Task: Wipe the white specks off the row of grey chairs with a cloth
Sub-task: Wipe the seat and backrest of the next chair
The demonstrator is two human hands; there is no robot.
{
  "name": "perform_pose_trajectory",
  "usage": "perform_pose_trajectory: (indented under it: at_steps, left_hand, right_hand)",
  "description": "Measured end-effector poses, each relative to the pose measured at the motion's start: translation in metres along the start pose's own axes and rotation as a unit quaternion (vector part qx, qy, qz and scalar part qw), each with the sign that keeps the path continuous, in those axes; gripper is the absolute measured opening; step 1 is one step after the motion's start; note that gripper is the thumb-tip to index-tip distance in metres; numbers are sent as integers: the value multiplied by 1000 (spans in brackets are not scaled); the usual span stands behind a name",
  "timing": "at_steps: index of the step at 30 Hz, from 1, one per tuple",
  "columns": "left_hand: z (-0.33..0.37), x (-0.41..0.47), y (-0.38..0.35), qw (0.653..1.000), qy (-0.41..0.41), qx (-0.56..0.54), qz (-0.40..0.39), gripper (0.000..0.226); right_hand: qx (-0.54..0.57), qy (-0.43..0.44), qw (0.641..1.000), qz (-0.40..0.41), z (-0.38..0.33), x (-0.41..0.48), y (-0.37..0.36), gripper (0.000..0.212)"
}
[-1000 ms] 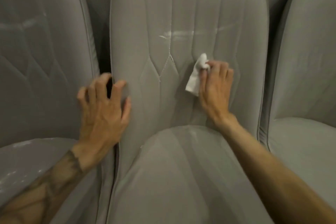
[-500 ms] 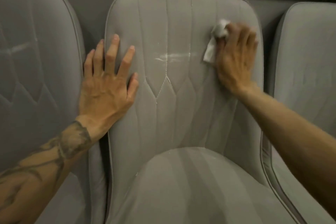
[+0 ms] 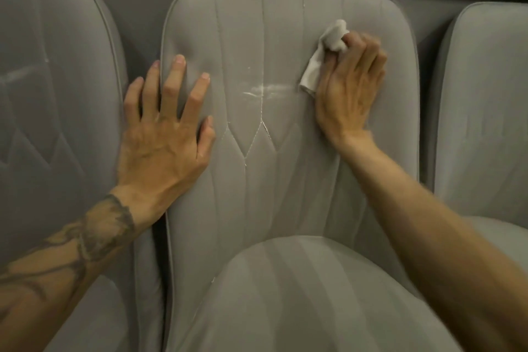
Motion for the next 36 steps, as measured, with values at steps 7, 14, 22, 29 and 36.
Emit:
perform_pose_trajectory:
  at_steps: [7,14,22,29,36]
  left_hand:
    - [-10,4,9,998,-48,31,-14,60]
    - [-13,2,5,997,-62,53,9,60]
    - [-15,2,3,997,-56,51,4,60]
    - [-17,1,0,997,-55,55,9,61]
    - [-16,1,-2,997,-54,53,10,61]
  right_hand:
    - [55,122,985,-112,-20,-30,11,28]
    - [73,17,996,-44,-51,-28,2,32]
    - [2,54,998,-40,-8,28,0,30]
    - [115,135,977,-121,-77,-57,10,26]
    - [12,2,1000,7,-31,28,-8,26]
Point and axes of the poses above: each hand's wrist, its own x-axis towards the middle knuckle, its own y-axis out of the back of the hand, z = x × y, the point moved 4 cm from there along x, towards the middle knuckle, and after that the axes turned 13 degrees about y, right-handed, at the moved point
